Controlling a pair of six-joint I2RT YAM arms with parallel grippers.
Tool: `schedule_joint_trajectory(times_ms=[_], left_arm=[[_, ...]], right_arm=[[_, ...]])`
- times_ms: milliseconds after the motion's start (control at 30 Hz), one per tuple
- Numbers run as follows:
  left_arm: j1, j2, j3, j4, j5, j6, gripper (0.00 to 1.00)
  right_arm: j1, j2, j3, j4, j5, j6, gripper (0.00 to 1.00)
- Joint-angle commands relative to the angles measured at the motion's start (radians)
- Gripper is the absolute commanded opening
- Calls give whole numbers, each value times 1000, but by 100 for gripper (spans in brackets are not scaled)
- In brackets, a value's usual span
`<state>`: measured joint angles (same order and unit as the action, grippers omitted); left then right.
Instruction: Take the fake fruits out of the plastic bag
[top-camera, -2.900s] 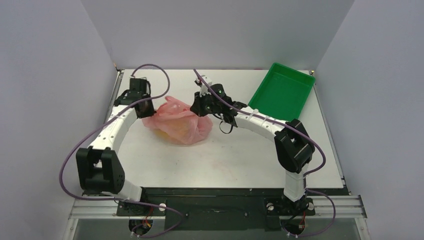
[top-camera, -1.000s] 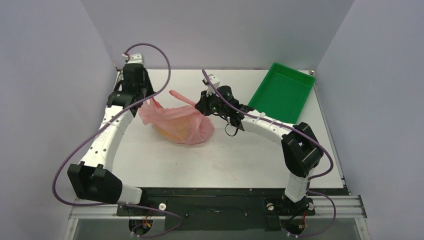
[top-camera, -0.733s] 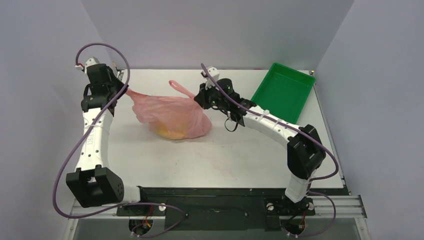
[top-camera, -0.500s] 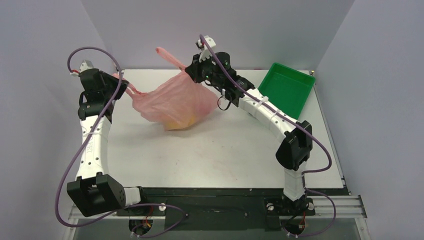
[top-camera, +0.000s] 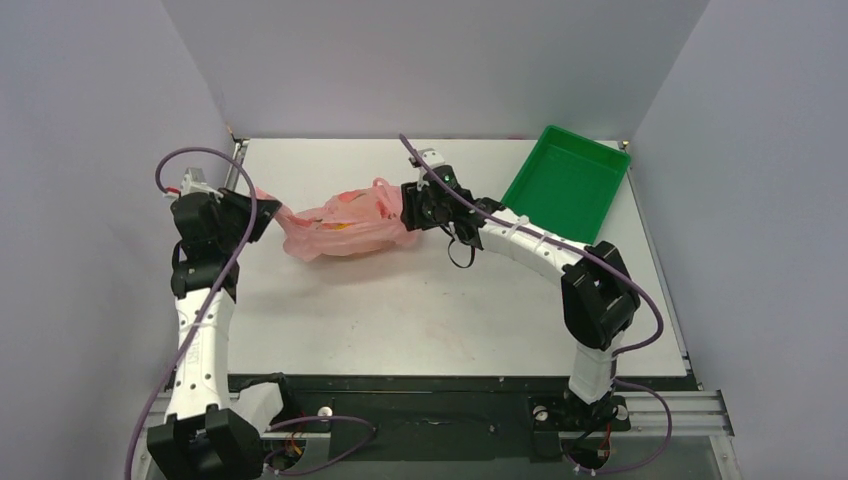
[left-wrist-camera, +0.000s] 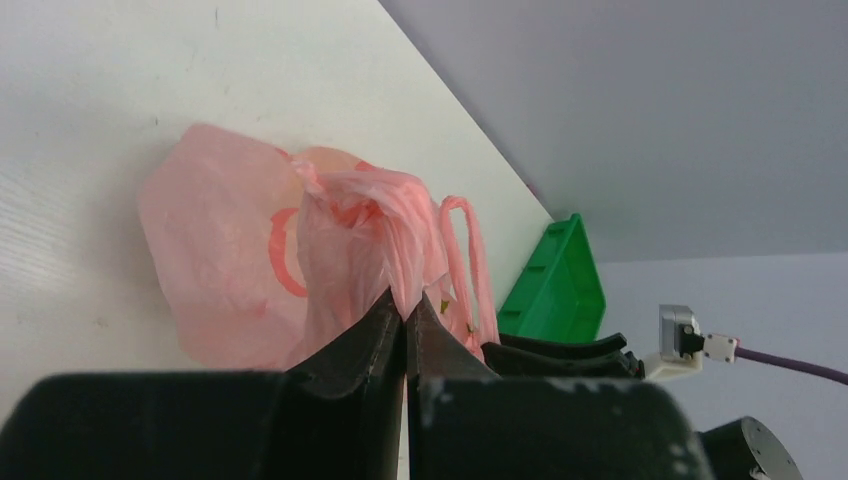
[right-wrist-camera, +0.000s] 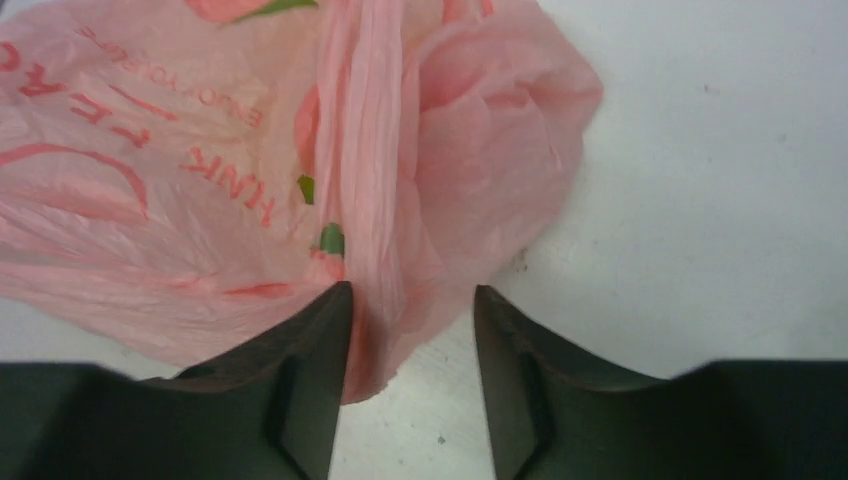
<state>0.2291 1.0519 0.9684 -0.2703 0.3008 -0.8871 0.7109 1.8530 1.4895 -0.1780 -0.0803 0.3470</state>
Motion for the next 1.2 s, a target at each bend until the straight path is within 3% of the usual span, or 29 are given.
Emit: schedule_joint_trajectory(times_ms=[0,200,300,400,533,667,733,800,900,967,1167], left_arm=[[3,-130,-106,61,60,10,0],[3,-182,-164,32,67,37,0],[3,-183,-161,12,80,65,0],[3,-191,-179,23,86,69,0],[3,-178,-182,40,120,71,0],[3,-162,-170,27,142,96,0],[3,-156,-160,9,133,115,0],[4,-156,-147,-20,94,130,0],[9,-168,-140,-58,20,120,0],[17,-188,-153,-77,-40,83,0],[81,-299,-210,-114,-138,25,0]], right_arm=[[30,-150,-40,46,77,10,49],[120,-163,-25,38,95,-140,66],[135,-122,27,33,137,-119,68],[142,-45,107,18,204,-117,80],[146,49,237,-53,375,-124,81],[146,99,313,-76,445,-152,80],[148,116,345,-100,438,-167,72],[148,120,364,-121,436,-177,51],[141,108,382,-120,462,-166,5],[129,96,393,-110,469,-148,0],[50,-2,315,-32,424,-27,0]])
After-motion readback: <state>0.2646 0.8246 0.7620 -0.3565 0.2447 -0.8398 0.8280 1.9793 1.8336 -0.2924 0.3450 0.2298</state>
